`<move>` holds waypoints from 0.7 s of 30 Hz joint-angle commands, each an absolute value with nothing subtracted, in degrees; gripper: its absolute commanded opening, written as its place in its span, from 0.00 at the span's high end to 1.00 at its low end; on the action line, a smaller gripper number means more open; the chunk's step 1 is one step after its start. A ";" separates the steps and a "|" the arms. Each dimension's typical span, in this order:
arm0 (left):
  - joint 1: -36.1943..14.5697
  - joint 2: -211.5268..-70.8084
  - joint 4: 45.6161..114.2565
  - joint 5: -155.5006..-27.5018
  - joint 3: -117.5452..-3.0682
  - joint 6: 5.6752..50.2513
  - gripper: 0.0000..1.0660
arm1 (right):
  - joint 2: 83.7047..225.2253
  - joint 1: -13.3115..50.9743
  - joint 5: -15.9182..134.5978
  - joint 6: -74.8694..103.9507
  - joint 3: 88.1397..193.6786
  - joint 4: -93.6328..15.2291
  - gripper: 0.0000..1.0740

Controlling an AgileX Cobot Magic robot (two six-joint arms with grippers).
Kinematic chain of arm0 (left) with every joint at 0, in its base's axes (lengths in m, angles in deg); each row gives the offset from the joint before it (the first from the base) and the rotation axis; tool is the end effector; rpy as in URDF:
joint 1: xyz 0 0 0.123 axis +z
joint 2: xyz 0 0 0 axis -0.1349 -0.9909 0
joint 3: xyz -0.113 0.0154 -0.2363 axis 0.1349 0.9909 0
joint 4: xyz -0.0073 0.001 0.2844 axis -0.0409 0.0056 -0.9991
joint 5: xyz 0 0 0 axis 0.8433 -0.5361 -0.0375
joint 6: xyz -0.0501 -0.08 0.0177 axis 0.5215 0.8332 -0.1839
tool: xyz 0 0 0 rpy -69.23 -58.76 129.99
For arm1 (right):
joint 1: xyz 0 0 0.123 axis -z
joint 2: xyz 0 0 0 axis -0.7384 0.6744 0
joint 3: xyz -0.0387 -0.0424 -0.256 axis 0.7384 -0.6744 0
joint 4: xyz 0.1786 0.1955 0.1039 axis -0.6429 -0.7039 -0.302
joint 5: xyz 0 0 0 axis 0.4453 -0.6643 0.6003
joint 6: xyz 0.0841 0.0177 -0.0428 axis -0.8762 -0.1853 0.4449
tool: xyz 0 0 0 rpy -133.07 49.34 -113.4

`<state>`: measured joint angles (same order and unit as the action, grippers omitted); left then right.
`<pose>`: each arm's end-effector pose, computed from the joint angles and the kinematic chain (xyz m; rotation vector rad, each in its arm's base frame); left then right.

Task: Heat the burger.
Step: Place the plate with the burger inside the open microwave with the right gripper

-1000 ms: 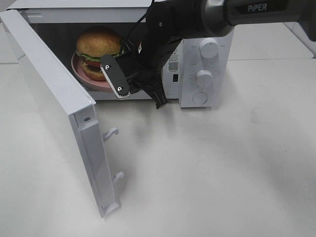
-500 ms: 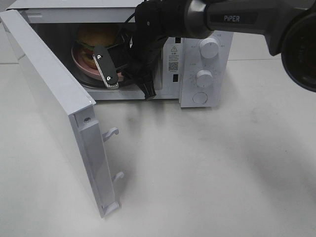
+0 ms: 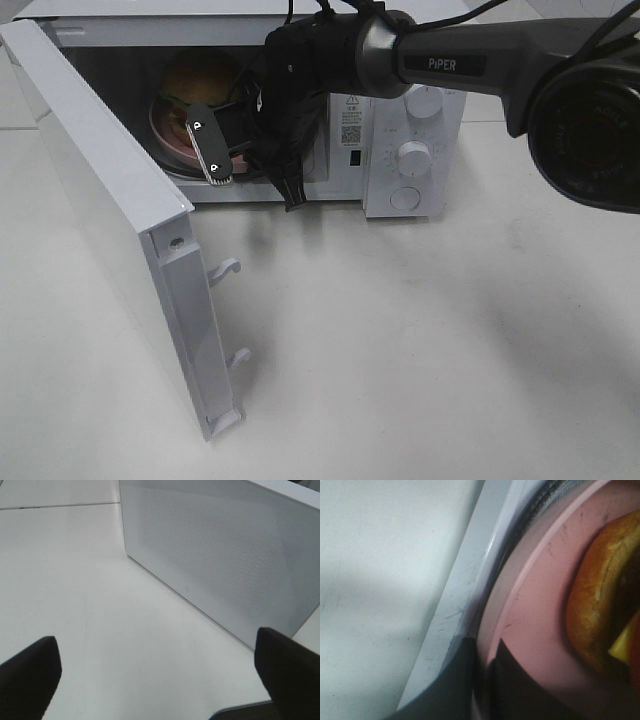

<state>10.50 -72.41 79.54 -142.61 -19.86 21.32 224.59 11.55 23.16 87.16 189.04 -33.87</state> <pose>0.0465 -0.0186 0.2974 0.1543 2.0172 -0.1512 0.4532 0.3240 0.1213 -2.1246 1.3133 -0.4010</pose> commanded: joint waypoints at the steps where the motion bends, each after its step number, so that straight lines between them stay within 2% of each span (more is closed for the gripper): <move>1: 10.33 -70.98 79.94 -141.81 -19.63 21.60 0.08 | 223.96 12.07 25.74 84.70 190.18 -33.47 0.93; 7: 10.33 -70.98 79.94 -141.81 -19.63 21.60 0.08 | 223.96 12.24 25.62 83.32 190.18 -33.41 0.83; 8: 10.33 -70.98 79.94 -141.81 -19.63 21.60 0.08 | 223.91 12.24 25.22 83.32 190.07 -33.47 0.77; 9: 10.33 -70.98 79.94 -141.81 -19.63 21.60 0.08 | 223.91 12.24 25.22 83.32 190.07 -33.47 0.77; 11: 10.33 -70.98 79.94 -141.81 -19.63 21.60 0.08 | 223.91 12.24 24.70 83.10 190.07 -33.70 0.67; 12: 10.33 -70.98 79.94 -141.81 -19.63 21.60 0.08 | 223.91 12.24 24.70 83.10 190.07 -33.70 0.67; 14: 10.33 -70.98 79.94 -141.81 -19.63 21.60 0.08 | 223.51 12.24 24.59 82.52 190.01 -34.79 0.55; 21: 10.33 -70.98 79.94 -141.81 -19.63 21.60 0.08 | 221.16 12.24 26.65 82.52 186.00 -36.74 0.43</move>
<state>10.50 -72.41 79.54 -142.61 -19.86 21.32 221.96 12.07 26.31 82.87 186.23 -36.22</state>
